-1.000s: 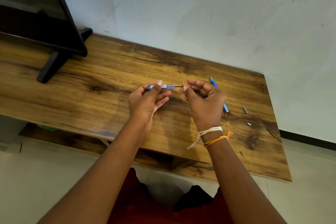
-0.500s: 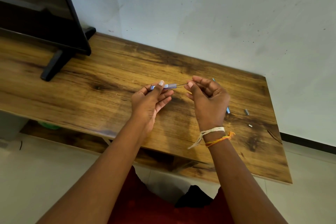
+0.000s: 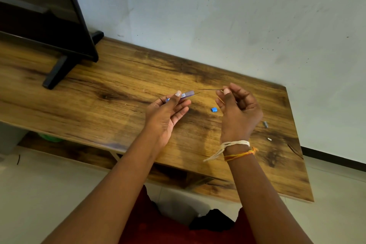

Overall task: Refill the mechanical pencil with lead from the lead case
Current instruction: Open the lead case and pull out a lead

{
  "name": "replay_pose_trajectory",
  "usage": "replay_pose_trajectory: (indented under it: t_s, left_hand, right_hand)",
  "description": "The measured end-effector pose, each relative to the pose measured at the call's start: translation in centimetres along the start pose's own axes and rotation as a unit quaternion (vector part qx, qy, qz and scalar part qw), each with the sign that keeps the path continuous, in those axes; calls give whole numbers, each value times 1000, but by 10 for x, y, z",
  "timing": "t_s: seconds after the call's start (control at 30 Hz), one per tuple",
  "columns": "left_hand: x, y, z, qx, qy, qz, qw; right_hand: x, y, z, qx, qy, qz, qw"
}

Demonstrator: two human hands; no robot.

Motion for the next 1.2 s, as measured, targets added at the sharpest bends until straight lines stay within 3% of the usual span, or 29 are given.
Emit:
replay_pose_trajectory:
  t_s: [0.13, 0.4, 0.6, 0.73, 0.97, 1.2]
  left_hand:
    - [-3, 3, 2, -12, 16, -13, 1000]
    - [-13, 9, 10, -32, 17, -47, 998]
    - [-16, 11, 13, -56, 0, -43, 998]
    - [-12, 12, 14, -49, -105, 14, 993]
    - [-1, 12, 14, -62, -306, 140, 940]
    - [-1, 9, 12, -72, -370, 162, 912]
  right_hand:
    - [11, 7, 2, -7, -166, 197, 966]
    - [17, 25, 18, -46, -241, 342, 907]
    - [18, 25, 20, -49, -256, 351, 899]
    - [20, 23, 18, -58, -245, 350, 902]
    - [21, 19, 16, -58, -216, 350, 910]
    - [28, 18, 17, -58, -197, 349, 914]
Point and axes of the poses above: each hand's wrist, its own y-axis away from the middle knuckle, its own z-axis out of the palm, x = y × z, the point moved 3 cm from there along -y, towards the middle knuckle, and after that the axes turned 8 degrees about y, right-handed, at the moved point
